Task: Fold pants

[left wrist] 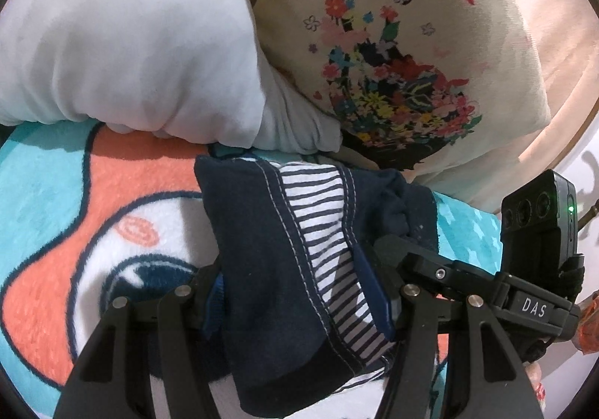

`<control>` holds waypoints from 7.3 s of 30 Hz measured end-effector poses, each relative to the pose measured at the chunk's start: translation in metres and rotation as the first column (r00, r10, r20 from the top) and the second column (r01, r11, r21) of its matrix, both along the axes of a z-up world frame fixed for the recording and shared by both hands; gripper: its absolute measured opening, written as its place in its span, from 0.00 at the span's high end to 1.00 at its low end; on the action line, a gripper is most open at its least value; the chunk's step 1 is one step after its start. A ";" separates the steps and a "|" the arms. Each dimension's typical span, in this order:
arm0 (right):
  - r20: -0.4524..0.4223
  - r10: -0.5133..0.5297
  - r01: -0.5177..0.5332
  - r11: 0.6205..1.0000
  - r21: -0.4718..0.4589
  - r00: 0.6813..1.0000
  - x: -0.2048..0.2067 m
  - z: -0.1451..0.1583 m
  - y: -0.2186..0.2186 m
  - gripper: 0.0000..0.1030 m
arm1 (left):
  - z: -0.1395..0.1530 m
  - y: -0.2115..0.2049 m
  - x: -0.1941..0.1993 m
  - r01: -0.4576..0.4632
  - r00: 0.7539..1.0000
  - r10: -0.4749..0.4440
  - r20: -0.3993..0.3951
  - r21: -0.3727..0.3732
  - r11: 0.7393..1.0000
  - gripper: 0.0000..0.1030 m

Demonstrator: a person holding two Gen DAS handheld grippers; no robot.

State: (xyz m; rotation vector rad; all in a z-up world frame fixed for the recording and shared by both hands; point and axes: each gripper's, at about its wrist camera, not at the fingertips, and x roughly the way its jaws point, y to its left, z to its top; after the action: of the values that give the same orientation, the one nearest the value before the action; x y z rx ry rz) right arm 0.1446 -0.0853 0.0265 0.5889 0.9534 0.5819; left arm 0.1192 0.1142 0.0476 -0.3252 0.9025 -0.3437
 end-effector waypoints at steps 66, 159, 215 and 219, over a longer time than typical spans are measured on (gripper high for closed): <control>0.108 -0.199 0.224 0.917 -0.329 0.974 -0.023 0.003 -0.038 0.38 | -0.008 0.004 0.010 -0.103 0.995 0.103 0.013 0.237 0.966 0.39; 0.154 -0.058 0.139 0.797 -0.588 0.986 -0.157 -0.026 -0.005 0.36 | -0.020 -0.006 -0.120 -0.190 0.978 0.157 0.137 0.276 0.942 0.27; 0.190 -0.203 0.277 0.776 -0.567 0.960 -0.182 -0.025 -0.027 0.29 | -0.032 -0.042 -0.170 -0.192 0.979 0.150 0.137 0.385 0.903 0.00; 0.187 -0.202 0.274 0.777 -0.567 0.961 -0.181 -0.026 -0.029 0.29 | -0.033 -0.042 -0.170 -0.194 0.979 0.154 0.134 0.383 0.903 0.00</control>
State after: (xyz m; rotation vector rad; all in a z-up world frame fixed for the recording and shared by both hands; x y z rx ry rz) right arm -0.0361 -0.1141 0.0009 0.1037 0.8711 0.0661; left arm -0.0505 0.0723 0.0150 -0.0133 0.8145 -0.0068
